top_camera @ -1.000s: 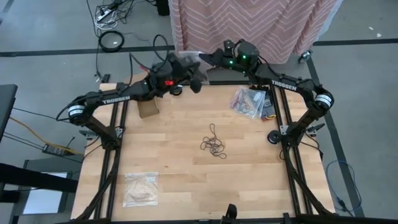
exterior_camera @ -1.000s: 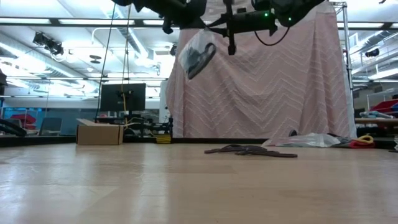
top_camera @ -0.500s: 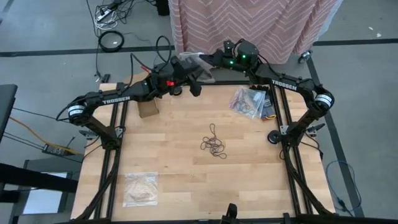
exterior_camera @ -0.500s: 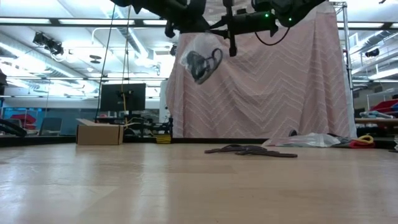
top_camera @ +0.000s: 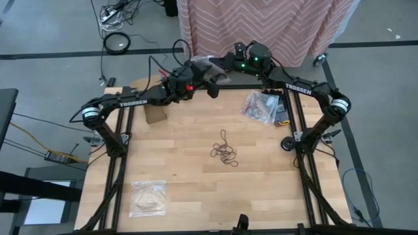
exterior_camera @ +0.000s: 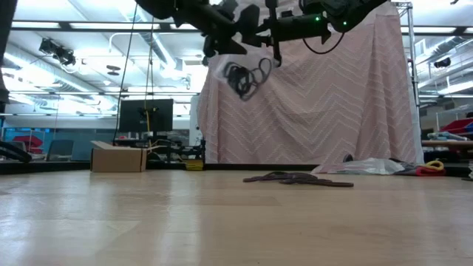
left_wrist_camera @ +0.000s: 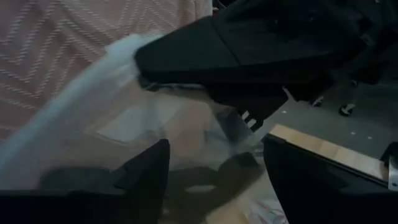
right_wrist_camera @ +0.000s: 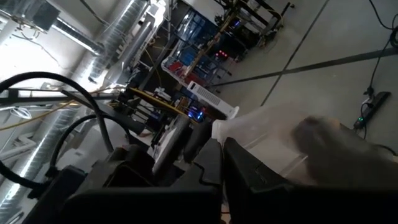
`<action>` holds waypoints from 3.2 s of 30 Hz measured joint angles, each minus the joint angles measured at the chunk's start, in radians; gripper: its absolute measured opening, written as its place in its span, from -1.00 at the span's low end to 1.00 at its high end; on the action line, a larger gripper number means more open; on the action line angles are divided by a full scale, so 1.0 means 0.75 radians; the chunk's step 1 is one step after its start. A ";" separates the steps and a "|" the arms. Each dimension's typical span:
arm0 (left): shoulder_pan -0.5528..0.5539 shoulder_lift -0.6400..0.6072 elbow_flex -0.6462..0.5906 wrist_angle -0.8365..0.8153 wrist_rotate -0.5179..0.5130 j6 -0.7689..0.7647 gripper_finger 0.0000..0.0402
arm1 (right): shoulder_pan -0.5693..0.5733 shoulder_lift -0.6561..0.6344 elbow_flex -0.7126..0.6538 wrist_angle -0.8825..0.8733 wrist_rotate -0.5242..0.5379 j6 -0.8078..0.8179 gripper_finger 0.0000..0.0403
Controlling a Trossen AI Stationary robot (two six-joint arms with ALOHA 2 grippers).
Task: Sort rubber bands
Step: Close the transparent zip bag
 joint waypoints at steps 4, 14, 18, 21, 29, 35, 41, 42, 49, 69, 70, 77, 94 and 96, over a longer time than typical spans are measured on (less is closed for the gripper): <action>-0.019 0.014 0.048 -0.001 -0.025 -0.031 0.34 | -0.005 0.000 0.000 -0.006 -0.013 -0.010 -1.00; -0.051 0.003 0.058 -0.132 -0.279 0.029 0.34 | -0.055 0.000 0.005 -0.004 -0.043 0.008 -1.00; -0.060 -0.034 0.057 -0.256 -0.276 -0.052 0.34 | -0.078 -0.001 0.005 -0.006 -0.205 -0.011 -1.00; -0.059 -0.082 0.057 -0.345 -0.262 -0.126 0.34 | -0.080 -0.001 0.005 0.006 -0.220 -0.011 -1.00; -0.061 -0.196 0.057 -0.621 -0.188 -0.137 0.34 | -0.098 -0.004 0.007 0.046 -0.650 -0.053 -1.00; -0.052 -0.335 0.057 -0.807 0.058 -0.116 0.24 | -0.069 -0.048 0.007 -0.072 -0.880 -0.175 -1.00; -0.050 -0.464 0.057 -0.879 0.392 0.013 0.08 | 0.008 -0.049 0.007 -0.211 -1.048 -0.253 -1.00; -0.050 -0.470 0.057 -0.894 0.420 0.039 0.06 | 0.033 -0.049 0.007 -0.244 -1.049 -0.282 -1.00; -0.049 -0.425 0.057 -0.941 0.642 0.156 0.01 | 0.231 -0.048 0.007 -0.335 -0.931 -0.399 -1.00; 0.010 -0.391 0.056 -0.923 1.117 -0.005 0.00 | 0.380 -0.046 0.005 -0.567 -0.359 -0.610 -1.00; 0.012 -0.396 0.056 -0.926 1.122 -0.017 0.00 | 0.380 -0.046 0.005 -0.569 -0.359 -0.611 -1.00; 0.011 -0.390 0.056 -0.991 1.135 -0.027 0.00 | 0.379 -0.046 0.005 -0.565 -0.349 -0.621 -1.00; 0.012 -0.356 0.051 -1.031 1.117 0.004 0.00 | 0.379 -0.046 0.005 -0.513 -0.345 -0.617 -1.00; 0.012 -0.354 0.051 -1.063 1.093 0.014 0.00 | 0.380 -0.046 0.005 -0.514 -0.348 -0.617 -1.00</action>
